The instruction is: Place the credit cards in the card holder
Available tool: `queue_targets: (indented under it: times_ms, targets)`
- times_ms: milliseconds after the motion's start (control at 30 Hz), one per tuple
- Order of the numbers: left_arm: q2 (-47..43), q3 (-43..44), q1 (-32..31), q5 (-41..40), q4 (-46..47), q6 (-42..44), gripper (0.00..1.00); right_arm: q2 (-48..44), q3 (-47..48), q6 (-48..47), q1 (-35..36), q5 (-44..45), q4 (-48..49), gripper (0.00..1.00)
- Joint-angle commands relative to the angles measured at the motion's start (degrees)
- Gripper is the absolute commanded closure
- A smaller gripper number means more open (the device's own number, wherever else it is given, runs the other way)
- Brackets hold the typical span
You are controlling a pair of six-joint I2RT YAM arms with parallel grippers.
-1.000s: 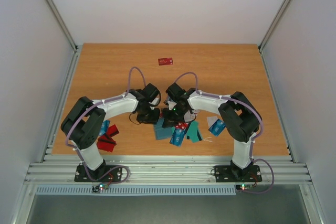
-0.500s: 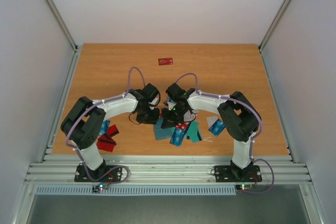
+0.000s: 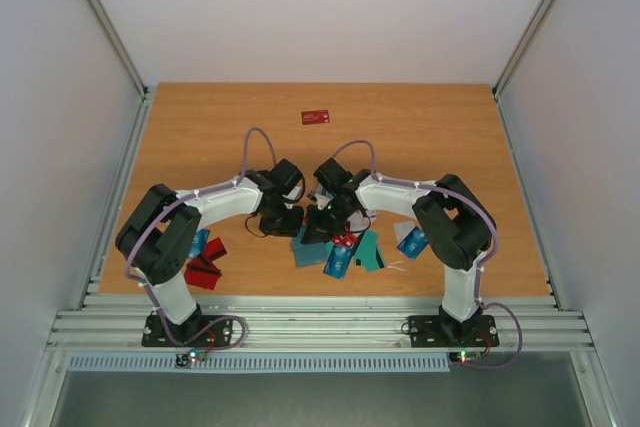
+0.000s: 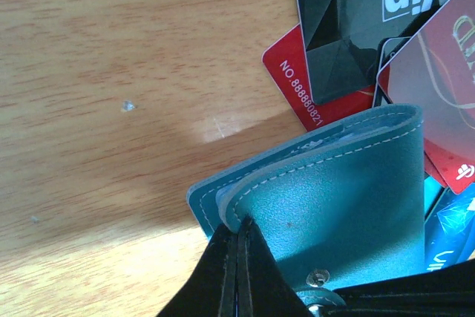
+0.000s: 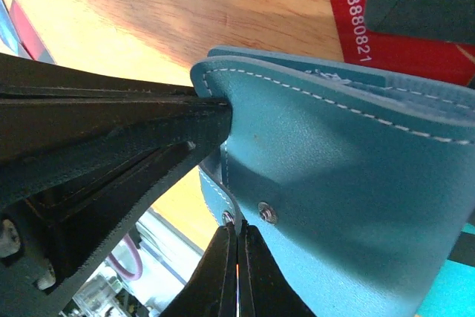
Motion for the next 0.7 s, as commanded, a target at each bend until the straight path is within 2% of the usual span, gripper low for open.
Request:
queue_targets:
  times_ms: [0, 233, 667]
  targets:
    - [1.32, -2.08, 0.17, -3.23, -2.04, 0.05, 1.0, 1.09, -1.11, -0.04, 0.61, 0.03, 0.46, 0.99]
    - [1.5, -2.15, 0.19, -3.16, -2.02, -0.03, 1.0, 1.32, -1.62, -2.02, 0.55, 4.52, -2.28, 0.99]
    - [1.4, -2.4, 0.22, -3.14, -2.16, 0.15, 1.0, 2.01, -1.44, -3.55, 0.55, 7.46, -2.95, 0.99]
